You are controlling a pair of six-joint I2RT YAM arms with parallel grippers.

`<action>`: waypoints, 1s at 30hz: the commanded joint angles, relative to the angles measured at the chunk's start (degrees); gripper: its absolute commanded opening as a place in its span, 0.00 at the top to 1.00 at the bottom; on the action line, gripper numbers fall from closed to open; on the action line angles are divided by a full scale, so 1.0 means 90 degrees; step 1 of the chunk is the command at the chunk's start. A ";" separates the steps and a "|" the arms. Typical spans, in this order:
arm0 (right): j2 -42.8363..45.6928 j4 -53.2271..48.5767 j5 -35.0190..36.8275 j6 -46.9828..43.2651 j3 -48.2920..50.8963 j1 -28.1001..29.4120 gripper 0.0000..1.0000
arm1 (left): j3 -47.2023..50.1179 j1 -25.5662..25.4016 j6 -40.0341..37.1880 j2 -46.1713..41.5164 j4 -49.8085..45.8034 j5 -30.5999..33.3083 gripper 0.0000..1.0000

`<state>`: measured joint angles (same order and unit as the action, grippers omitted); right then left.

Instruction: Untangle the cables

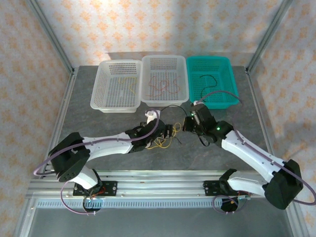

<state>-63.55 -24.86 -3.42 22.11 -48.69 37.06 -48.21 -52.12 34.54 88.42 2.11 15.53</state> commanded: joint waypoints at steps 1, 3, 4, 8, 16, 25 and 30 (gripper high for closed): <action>0.0214 0.0194 0.0067 -0.0206 -0.0214 -0.0019 1.00 | -0.0275 0.0058 -0.0069 0.0220 -0.0326 0.0271 0.00; 0.0311 0.0175 0.0135 -0.0235 -0.0272 -0.0018 1.00 | -0.0308 0.0071 -0.0069 0.0310 -0.0371 0.0323 0.01; 0.0349 0.0156 0.0212 -0.0244 -0.0316 -0.0023 1.00 | -0.0308 0.0082 -0.0070 0.0345 -0.0381 0.0337 0.01; 0.0515 0.0058 0.0524 -0.0313 -0.0562 -0.0026 1.00 | -0.0298 0.0119 -0.0040 0.0520 -0.0388 0.0368 0.00; 0.0710 -0.0351 0.0953 -0.0507 -0.1451 -0.0020 1.00 | -0.0173 0.0127 0.0085 0.0796 -0.0476 0.0415 0.01; 0.0875 -0.0805 0.1561 -0.0877 -0.2573 -0.0026 1.00 | -0.0052 0.0127 0.0145 0.0971 -0.0510 0.0478 0.00; 0.0891 -0.0944 0.2009 -0.1161 -0.2995 -0.0026 1.00 | -0.0052 0.0127 0.0151 0.1074 -0.0554 0.0504 0.01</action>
<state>-56.21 -30.87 9.82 14.24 -73.28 37.06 -49.30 -51.22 34.72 96.84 -0.69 18.09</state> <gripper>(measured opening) 0.038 0.994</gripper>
